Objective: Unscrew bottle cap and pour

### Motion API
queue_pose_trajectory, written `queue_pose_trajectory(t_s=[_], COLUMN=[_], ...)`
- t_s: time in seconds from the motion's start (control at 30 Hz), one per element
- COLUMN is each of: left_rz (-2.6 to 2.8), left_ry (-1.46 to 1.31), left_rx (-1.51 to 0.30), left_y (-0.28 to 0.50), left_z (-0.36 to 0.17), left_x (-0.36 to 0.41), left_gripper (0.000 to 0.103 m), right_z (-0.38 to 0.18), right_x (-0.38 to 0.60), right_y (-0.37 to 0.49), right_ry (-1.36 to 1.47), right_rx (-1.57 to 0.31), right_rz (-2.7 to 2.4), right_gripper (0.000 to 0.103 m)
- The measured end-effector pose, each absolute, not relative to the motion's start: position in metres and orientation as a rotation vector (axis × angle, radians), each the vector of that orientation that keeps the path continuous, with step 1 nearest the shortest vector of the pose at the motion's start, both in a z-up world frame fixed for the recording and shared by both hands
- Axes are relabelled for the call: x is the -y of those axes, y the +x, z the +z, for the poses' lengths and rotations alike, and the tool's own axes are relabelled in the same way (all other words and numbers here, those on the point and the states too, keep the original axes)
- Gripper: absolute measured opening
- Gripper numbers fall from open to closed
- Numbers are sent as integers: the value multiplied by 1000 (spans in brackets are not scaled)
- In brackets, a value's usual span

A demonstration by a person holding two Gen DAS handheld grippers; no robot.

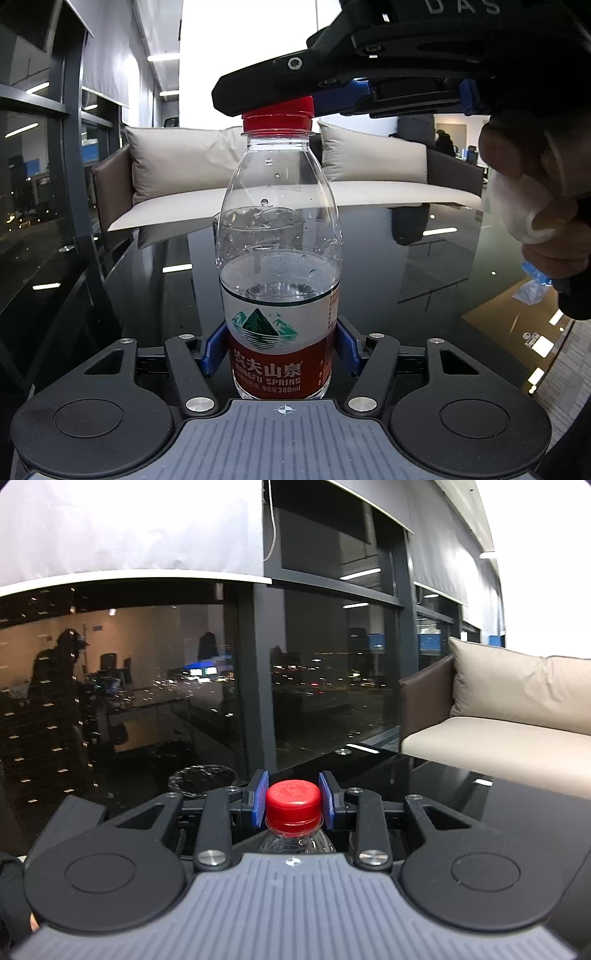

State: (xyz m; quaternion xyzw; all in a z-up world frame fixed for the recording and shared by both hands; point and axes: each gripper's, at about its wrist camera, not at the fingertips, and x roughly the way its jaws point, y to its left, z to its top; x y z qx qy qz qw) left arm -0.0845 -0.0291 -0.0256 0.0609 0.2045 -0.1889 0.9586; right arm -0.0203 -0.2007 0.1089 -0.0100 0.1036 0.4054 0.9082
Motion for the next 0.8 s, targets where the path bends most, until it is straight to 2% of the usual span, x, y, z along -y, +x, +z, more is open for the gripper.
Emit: queue_pose_trajectory(t_s=[0.4,0.53,0.7,0.8], left_rz=[-392,-359,-357,-350], left_ry=[111,129,126,116], left_rx=[-415,-403,-400,-393], left_y=[-84,-84,-82,-80], left_z=[-27,-29,-28,-27], left_x=[29,32,35,35], left_gripper=[57,67,67,72], right_z=[114,117,119,119], right_x=[216,216,211,211], right_y=[-5,-7,-13,-14], right_ry=[12,29,21,29], right_rx=[-214,-224,-225,-230], right_rz=[955,933,925,922], right_gripper=[31,32,32,32])
